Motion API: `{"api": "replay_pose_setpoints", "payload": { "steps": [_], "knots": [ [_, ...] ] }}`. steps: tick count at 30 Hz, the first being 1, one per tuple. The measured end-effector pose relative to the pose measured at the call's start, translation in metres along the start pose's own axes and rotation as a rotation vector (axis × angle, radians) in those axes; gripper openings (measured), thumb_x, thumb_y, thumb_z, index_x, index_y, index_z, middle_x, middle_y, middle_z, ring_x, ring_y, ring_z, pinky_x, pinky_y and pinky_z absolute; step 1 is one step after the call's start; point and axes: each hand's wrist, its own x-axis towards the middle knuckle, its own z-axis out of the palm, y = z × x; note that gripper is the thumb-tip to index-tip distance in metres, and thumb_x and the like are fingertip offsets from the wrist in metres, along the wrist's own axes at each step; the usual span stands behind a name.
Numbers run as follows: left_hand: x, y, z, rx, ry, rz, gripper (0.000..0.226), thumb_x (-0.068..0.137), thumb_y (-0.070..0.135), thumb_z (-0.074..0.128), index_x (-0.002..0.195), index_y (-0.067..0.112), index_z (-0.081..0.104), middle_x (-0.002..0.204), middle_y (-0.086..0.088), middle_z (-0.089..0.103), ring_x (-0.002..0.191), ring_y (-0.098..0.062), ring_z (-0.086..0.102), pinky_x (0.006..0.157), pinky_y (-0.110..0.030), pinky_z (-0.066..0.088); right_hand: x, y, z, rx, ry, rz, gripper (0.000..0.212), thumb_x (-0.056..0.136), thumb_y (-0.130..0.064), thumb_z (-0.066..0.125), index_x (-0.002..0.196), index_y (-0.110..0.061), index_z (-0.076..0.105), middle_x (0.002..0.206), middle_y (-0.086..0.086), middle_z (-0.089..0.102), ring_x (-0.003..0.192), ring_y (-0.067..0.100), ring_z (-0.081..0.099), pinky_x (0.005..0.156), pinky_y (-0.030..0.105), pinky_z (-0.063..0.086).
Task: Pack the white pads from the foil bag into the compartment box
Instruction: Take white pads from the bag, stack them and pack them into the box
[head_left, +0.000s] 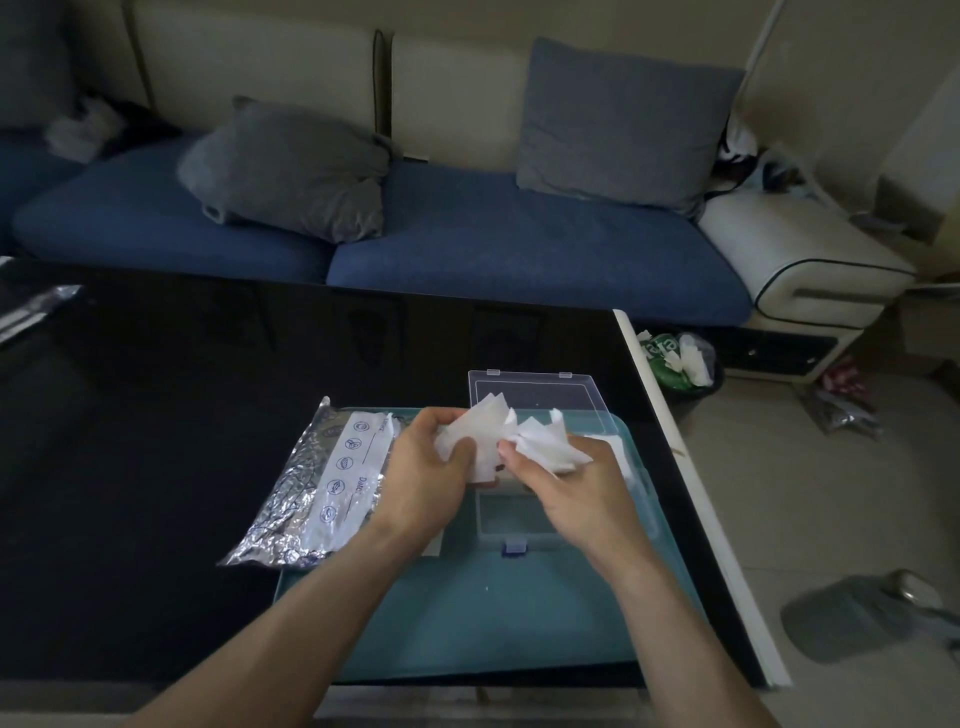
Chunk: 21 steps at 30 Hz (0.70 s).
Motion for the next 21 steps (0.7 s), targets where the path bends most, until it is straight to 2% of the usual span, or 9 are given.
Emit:
{"api": "replay_pose_setpoints", "payload": {
  "steps": [3,6,7,10,14,17,19,21],
  "knots": [
    [-0.001,-0.001,0.001,0.009,-0.013,0.043,0.020,0.093,0.010,0.060,0.108,0.025,0.061,0.096,0.000,0.072,0.075,-0.012,0.070,0.068,-0.039,0.060,0.000,-0.001,-0.004,-0.050,0.010,-0.011,0.019,0.087,-0.028,0.078,0.072,-0.021,0.069,0.058,-0.016,0.063,0.054,-0.001,0.054,0.051,0.010,0.038],
    [-0.003,0.001,0.001,0.036,-0.057,0.116,0.019,0.094,0.019,0.065,0.112,0.021,0.060,0.097,0.004,0.070,0.075,-0.004,0.068,0.064,-0.026,0.056,0.000,-0.001,-0.005,-0.104,0.019,-0.037,0.017,0.087,-0.026,0.078,0.080,-0.012,0.073,0.071,-0.003,0.070,0.064,0.006,0.061,0.053,0.014,0.042],
    [-0.004,0.002,0.002,0.051,-0.075,0.137,0.023,0.092,0.022,0.068,0.113,0.021,0.059,0.096,0.006,0.070,0.075,-0.002,0.067,0.063,-0.021,0.055,0.000,-0.001,-0.005,-0.115,0.021,-0.039,0.019,0.087,-0.027,0.078,0.080,-0.010,0.073,0.071,0.001,0.069,0.062,0.008,0.059,0.053,0.014,0.041],
    [-0.005,0.001,0.001,0.104,-0.072,0.173,0.028,0.087,0.022,0.074,0.111,0.023,0.058,0.092,0.014,0.066,0.075,0.005,0.065,0.061,-0.014,0.051,0.000,0.000,-0.007,-0.117,0.008,-0.016,0.027,0.087,-0.031,0.077,0.070,-0.012,0.067,0.060,-0.004,0.059,0.051,0.004,0.050,0.047,0.012,0.036],
    [-0.001,-0.004,-0.002,0.189,-0.018,0.182,0.024,0.086,0.020,0.074,0.105,0.026,0.061,0.090,0.013,0.068,0.077,0.000,0.065,0.069,-0.026,0.056,0.002,-0.001,-0.009,-0.095,-0.075,-0.006,0.019,0.092,-0.032,0.072,0.086,-0.015,0.073,0.078,0.002,0.073,0.070,0.012,0.067,0.059,0.015,0.046],
    [0.001,-0.004,-0.003,0.224,-0.034,0.181,0.025,0.085,0.018,0.074,0.106,0.024,0.062,0.092,0.012,0.067,0.082,-0.007,0.066,0.072,-0.035,0.058,0.007,0.002,-0.006,-0.002,-0.113,0.009,0.007,0.100,-0.023,0.061,0.103,-0.019,0.066,0.087,0.003,0.075,0.077,0.012,0.073,0.071,0.024,0.059],
    [0.002,-0.003,-0.003,0.236,-0.059,0.176,0.026,0.084,0.018,0.075,0.106,0.024,0.062,0.094,0.010,0.067,0.083,-0.011,0.067,0.072,-0.036,0.059,0.010,0.008,-0.006,0.043,-0.134,0.023,0.014,0.104,-0.021,0.053,0.115,-0.018,0.060,0.086,0.002,0.072,0.077,0.017,0.073,0.071,0.030,0.060],
    [0.002,-0.004,-0.003,0.239,-0.086,0.161,0.027,0.085,0.018,0.075,0.107,0.024,0.062,0.096,0.007,0.066,0.083,-0.011,0.067,0.072,-0.035,0.059,0.013,0.016,-0.008,-0.056,-0.176,-0.041,0.026,0.104,-0.017,0.049,0.127,-0.026,0.057,0.083,-0.006,0.067,0.074,0.013,0.067,0.071,0.031,0.057]
  ]
}}
